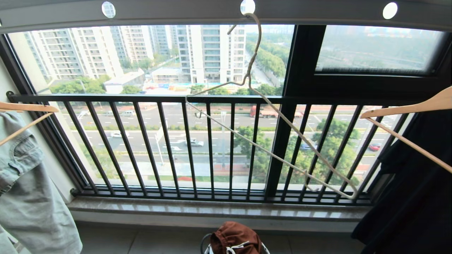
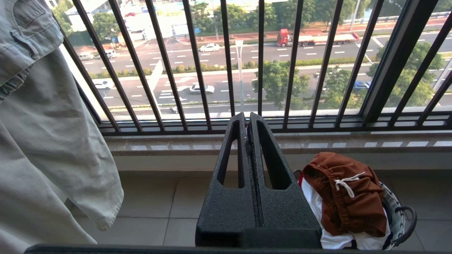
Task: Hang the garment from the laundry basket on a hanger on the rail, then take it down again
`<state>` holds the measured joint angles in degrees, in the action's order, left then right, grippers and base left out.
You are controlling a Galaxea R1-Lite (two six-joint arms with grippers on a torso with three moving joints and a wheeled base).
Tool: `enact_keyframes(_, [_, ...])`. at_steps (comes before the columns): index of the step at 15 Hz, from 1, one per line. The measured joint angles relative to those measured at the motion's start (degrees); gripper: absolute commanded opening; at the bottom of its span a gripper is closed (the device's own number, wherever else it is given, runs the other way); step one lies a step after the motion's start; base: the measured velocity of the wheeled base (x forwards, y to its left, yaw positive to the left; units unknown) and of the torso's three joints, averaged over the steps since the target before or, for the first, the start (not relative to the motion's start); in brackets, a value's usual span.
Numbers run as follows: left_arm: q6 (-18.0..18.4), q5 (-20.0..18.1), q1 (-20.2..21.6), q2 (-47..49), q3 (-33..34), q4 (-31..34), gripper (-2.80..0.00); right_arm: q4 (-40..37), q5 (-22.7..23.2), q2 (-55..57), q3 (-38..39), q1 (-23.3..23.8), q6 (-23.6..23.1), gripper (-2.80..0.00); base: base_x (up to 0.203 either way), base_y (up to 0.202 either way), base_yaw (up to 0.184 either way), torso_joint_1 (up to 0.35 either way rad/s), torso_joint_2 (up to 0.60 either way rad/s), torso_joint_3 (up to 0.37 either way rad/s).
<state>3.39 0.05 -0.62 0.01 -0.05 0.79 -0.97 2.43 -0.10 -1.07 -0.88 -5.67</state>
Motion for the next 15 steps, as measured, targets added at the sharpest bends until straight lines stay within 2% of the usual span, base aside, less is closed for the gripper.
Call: enact_keyframes(15, [-0.96,0.13,0.00,-0.01,0.05,-0.02,-2.80,0.11,0.00,0.00,0.89,0.02,0.44,-2.80,0.000,0.000,0.000,0.000,0.00,0.000])
